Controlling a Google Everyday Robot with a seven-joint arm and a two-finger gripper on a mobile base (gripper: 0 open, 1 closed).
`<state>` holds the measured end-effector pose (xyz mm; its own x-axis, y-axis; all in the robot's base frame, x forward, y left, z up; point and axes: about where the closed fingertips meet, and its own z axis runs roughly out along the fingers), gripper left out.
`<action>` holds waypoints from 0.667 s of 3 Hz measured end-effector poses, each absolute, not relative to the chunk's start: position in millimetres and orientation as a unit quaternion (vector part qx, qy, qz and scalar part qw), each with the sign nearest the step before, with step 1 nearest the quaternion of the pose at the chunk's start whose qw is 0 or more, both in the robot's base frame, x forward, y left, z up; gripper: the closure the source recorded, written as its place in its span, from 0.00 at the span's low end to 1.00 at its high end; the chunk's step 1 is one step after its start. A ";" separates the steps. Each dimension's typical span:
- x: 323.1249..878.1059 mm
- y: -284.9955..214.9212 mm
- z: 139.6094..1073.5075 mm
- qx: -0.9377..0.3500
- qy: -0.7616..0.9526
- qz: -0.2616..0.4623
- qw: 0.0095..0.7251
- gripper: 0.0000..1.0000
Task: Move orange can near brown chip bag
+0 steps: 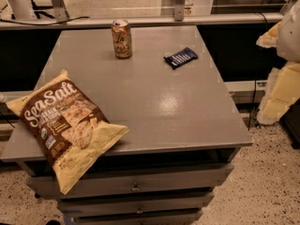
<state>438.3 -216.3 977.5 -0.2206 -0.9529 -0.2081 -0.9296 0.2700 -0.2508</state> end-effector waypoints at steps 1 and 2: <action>438.3 -216.3 977.5 -0.603 0.780 -0.036 0.161 0.00; 442.8 -214.4 978.4 -0.603 0.778 -0.035 0.173 0.00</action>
Offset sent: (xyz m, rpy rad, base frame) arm 0.0104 0.0029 -0.0037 0.0361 -0.0178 0.0093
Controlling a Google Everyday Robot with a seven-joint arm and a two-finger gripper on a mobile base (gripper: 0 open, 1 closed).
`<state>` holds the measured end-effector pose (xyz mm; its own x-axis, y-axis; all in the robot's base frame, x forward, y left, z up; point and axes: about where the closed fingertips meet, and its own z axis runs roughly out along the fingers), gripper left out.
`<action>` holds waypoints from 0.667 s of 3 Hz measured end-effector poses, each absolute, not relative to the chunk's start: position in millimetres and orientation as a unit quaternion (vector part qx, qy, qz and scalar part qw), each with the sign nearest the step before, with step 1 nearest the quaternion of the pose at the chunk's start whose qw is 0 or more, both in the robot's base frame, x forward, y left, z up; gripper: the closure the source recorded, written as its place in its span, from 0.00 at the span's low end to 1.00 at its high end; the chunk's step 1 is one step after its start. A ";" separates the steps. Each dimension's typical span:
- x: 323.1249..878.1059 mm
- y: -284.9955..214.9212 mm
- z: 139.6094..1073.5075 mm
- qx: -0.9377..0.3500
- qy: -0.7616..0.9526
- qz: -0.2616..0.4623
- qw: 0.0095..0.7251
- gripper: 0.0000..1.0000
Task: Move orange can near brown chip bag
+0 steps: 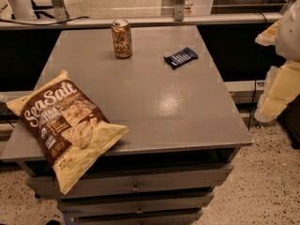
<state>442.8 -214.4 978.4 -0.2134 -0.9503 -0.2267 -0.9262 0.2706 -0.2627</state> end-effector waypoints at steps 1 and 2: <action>466.3 -201.9 971.9 -0.604 0.770 -0.024 0.205 0.00; 510.5 -178.9 963.0 -0.597 0.760 -0.002 0.257 0.00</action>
Offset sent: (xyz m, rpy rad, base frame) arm 0.1345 0.0639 -0.0254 0.2974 -0.1911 0.0367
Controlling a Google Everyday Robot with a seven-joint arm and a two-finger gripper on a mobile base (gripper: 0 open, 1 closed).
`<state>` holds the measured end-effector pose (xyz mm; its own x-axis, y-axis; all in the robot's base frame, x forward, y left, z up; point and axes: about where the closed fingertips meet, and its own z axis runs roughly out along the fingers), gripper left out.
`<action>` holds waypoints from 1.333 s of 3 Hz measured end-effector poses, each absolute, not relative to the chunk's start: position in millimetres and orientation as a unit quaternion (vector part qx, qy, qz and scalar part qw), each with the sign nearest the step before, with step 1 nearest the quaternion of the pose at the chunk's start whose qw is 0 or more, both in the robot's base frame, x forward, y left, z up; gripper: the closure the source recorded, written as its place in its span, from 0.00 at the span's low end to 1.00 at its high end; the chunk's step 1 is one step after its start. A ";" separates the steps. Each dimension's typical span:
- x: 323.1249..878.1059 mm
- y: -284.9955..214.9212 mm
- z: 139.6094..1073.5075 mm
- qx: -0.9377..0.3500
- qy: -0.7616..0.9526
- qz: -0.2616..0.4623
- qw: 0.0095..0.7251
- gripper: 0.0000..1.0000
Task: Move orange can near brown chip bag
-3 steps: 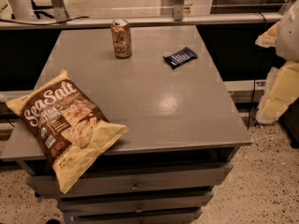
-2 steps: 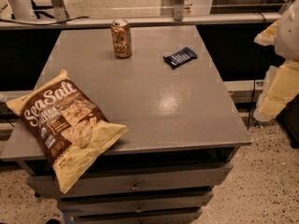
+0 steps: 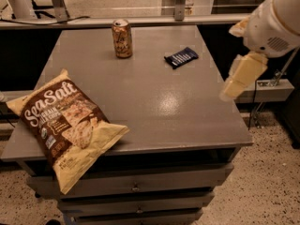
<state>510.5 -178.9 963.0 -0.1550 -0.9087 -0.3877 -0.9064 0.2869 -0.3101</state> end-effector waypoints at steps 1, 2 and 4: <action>557.4 -148.4 952.7 -0.580 0.752 0.030 0.312 0.00; 599.2 -116.7 940.8 -0.555 0.743 0.066 0.368 0.00; 638.9 -75.8 936.9 -0.514 0.730 0.110 0.437 0.00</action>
Offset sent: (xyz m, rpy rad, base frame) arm 0.1447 0.0966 -0.0318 0.4311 -0.1730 -0.0288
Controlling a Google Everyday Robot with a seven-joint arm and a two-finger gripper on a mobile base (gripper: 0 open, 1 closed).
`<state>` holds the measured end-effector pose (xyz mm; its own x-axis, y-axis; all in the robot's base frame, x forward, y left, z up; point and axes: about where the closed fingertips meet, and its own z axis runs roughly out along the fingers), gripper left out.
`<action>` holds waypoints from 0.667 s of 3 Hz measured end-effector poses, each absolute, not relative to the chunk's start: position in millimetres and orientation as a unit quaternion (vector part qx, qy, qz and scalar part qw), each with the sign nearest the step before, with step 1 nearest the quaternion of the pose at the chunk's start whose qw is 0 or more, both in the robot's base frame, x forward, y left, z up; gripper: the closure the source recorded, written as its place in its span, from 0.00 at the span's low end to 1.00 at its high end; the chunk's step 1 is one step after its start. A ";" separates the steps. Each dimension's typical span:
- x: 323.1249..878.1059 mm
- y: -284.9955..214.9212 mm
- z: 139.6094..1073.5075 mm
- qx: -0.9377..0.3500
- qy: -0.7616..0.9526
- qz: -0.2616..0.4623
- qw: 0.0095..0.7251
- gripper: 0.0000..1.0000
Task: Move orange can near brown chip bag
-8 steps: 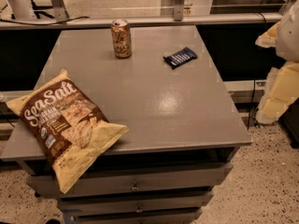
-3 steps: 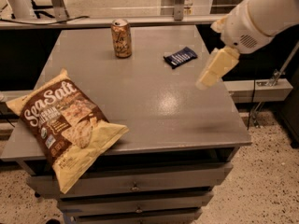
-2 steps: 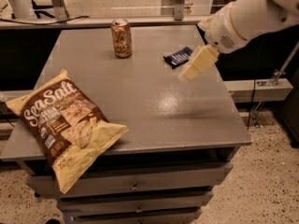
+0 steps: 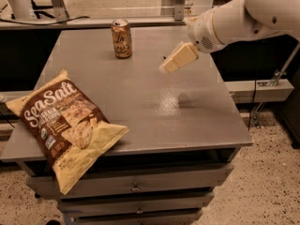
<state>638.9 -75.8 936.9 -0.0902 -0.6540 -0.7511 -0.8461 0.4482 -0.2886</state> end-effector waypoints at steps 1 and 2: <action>642.8 -71.3 937.9 -0.513 0.725 0.117 0.446 0.00; 664.5 -42.0 925.2 -0.506 0.706 0.155 0.471 0.00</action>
Offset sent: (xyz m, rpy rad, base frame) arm 0.0592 0.0719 -0.0290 0.2546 -0.0457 0.0953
